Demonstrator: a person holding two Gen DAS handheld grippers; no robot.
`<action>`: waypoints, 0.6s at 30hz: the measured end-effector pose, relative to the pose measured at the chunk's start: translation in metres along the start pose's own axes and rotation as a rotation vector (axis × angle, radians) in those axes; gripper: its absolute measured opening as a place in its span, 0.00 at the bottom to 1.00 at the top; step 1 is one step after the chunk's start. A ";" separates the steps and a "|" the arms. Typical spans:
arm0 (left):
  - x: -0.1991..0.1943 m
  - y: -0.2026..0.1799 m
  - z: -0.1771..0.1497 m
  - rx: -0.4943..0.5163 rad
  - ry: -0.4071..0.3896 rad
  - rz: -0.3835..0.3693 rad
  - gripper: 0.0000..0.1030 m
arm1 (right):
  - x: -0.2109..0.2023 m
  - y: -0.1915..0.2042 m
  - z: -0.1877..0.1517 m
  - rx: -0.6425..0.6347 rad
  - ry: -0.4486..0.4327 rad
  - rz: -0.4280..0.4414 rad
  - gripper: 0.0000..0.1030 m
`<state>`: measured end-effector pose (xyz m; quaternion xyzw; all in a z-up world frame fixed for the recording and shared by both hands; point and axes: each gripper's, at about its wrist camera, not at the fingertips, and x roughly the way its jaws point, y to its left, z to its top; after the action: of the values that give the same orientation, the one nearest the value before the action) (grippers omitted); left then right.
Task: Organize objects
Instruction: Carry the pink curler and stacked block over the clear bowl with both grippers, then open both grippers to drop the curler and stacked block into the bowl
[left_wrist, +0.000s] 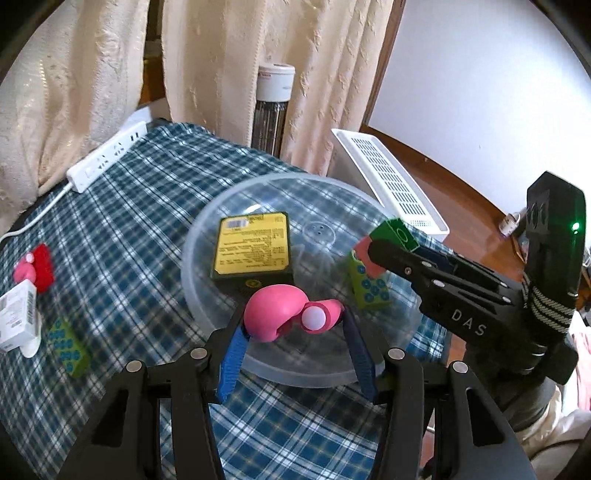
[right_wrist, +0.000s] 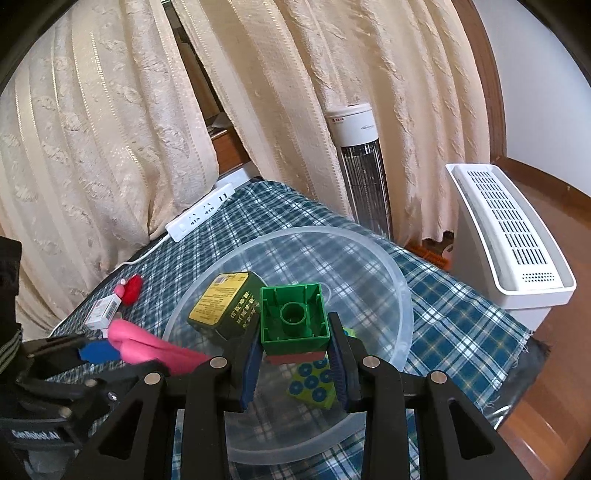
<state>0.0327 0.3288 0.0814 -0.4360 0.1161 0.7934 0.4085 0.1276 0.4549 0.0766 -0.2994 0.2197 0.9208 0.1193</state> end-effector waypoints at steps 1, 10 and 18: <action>0.003 -0.001 0.000 0.000 0.007 -0.004 0.51 | 0.000 0.000 0.000 0.001 0.001 0.000 0.34; 0.014 -0.002 -0.003 -0.009 0.042 -0.022 0.51 | 0.001 -0.001 -0.002 0.002 0.004 0.003 0.34; 0.021 0.011 -0.001 -0.065 0.059 -0.046 0.52 | 0.003 0.001 -0.004 -0.002 0.011 0.006 0.34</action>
<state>0.0193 0.3325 0.0624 -0.4747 0.0923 0.7740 0.4087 0.1262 0.4523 0.0723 -0.3037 0.2204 0.9197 0.1153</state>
